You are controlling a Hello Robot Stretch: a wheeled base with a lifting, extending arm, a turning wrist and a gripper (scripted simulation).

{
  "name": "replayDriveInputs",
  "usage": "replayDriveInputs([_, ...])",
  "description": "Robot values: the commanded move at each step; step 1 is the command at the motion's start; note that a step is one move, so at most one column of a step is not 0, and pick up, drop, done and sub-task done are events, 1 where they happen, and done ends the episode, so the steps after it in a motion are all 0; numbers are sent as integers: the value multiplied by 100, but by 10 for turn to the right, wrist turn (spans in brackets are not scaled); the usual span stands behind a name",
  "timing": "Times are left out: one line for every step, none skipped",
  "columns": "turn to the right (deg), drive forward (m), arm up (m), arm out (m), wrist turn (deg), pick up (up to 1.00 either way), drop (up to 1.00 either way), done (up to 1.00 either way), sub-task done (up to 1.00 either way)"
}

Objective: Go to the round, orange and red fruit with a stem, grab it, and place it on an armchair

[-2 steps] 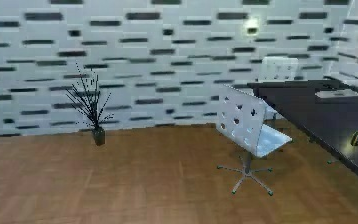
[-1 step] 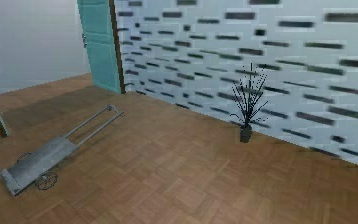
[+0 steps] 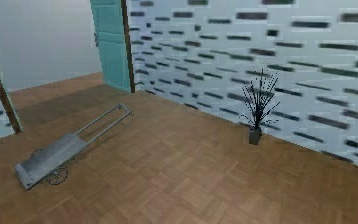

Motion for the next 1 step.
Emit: replayDriveInputs([90,0,0,0,0,0,0,0,0])
